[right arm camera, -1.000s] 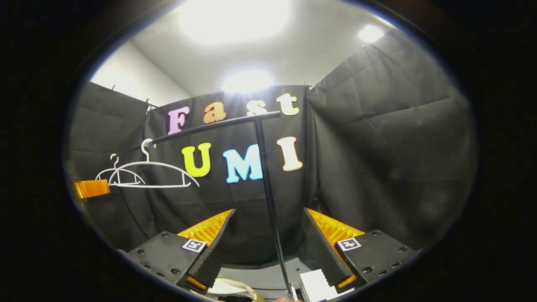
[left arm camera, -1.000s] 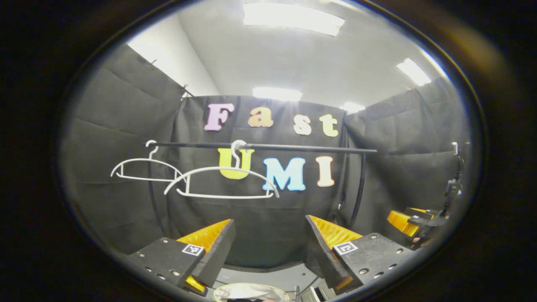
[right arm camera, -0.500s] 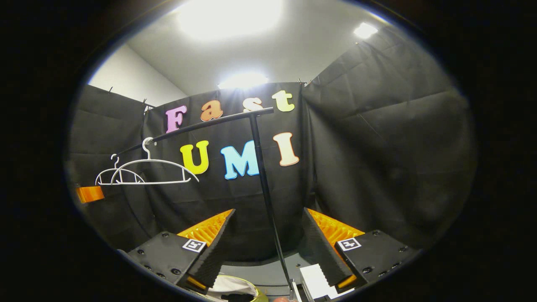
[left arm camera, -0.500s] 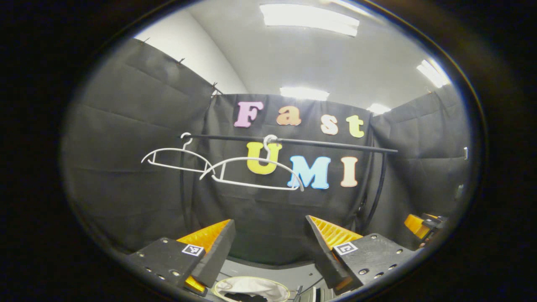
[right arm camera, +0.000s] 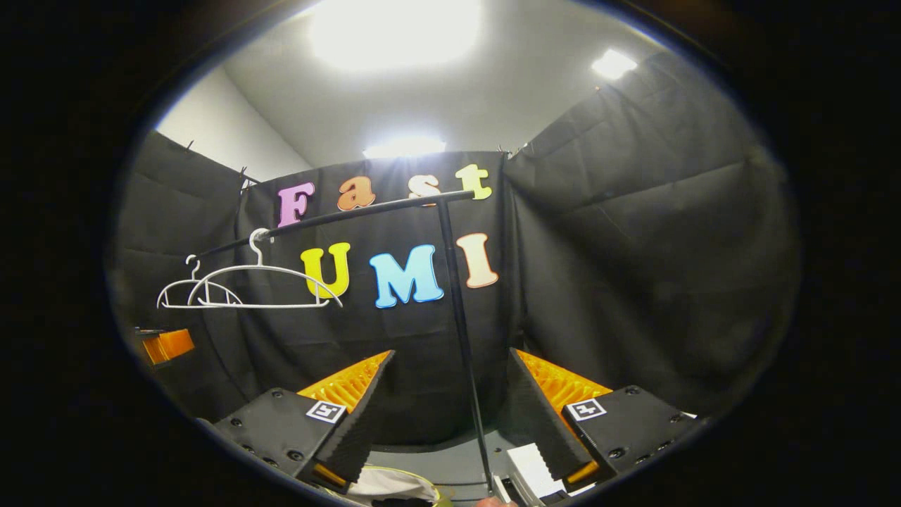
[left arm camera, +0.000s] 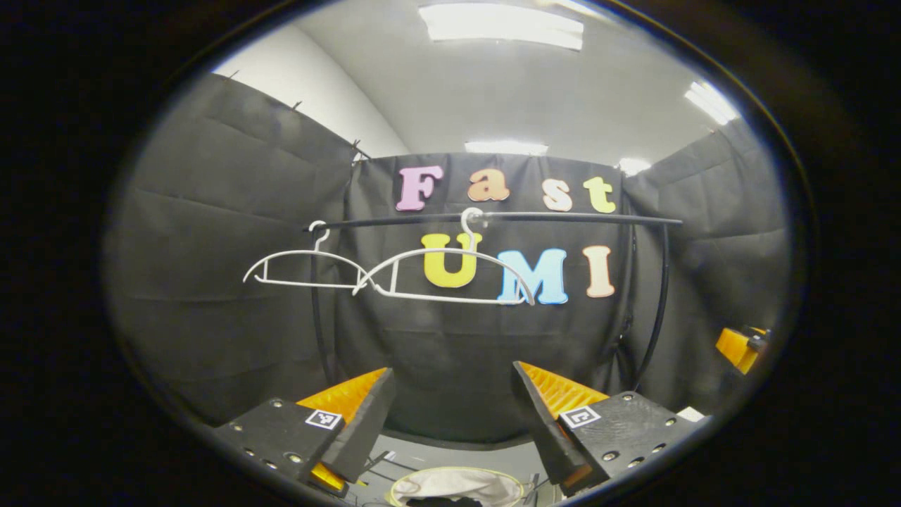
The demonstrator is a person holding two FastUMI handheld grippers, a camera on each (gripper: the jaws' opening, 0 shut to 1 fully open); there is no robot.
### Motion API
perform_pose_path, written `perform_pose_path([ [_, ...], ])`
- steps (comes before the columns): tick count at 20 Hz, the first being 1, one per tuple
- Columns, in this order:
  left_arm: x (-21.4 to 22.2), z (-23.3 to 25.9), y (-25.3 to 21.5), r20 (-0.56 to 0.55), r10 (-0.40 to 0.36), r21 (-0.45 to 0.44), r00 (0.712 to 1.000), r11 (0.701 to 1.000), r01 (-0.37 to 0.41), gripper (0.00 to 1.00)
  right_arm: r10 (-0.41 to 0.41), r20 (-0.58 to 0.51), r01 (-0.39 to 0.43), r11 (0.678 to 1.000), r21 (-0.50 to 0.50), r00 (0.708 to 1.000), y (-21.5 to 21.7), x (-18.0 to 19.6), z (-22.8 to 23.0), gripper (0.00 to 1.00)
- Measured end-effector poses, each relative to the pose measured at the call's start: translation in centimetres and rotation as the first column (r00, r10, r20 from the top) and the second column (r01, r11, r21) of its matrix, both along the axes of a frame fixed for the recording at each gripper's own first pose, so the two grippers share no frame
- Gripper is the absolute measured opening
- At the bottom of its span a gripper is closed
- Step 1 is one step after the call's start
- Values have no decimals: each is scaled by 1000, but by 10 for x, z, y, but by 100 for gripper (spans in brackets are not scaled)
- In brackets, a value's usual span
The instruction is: Grasp the clothes on the hanger with both hands and then place them into the laundry hamper below.
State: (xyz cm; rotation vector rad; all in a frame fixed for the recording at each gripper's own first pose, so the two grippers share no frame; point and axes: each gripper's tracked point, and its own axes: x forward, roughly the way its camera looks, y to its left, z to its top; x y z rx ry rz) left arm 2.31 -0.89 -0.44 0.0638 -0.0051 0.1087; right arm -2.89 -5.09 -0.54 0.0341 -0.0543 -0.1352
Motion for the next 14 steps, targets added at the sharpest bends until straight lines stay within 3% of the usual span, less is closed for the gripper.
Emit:
perform_pose_path([
  [4, 12, -20, -2, -28, -56, -8, 998, 998, 56, 96, -7, -35, 7, 1000, -3, 999, 15, -3, -20, 98],
  [13, 27, -40, 29, -5, -83, -58, 997, 995, 82, 96, -30, -92, 31, 1000, 5, 995, 41, -2, -37, 98],
  [14, 27, -44, 34, -12, -76, -69, 997, 995, 75, 96, -30, -95, 30, 1000, 2, 995, 43, -2, -37, 92],
])
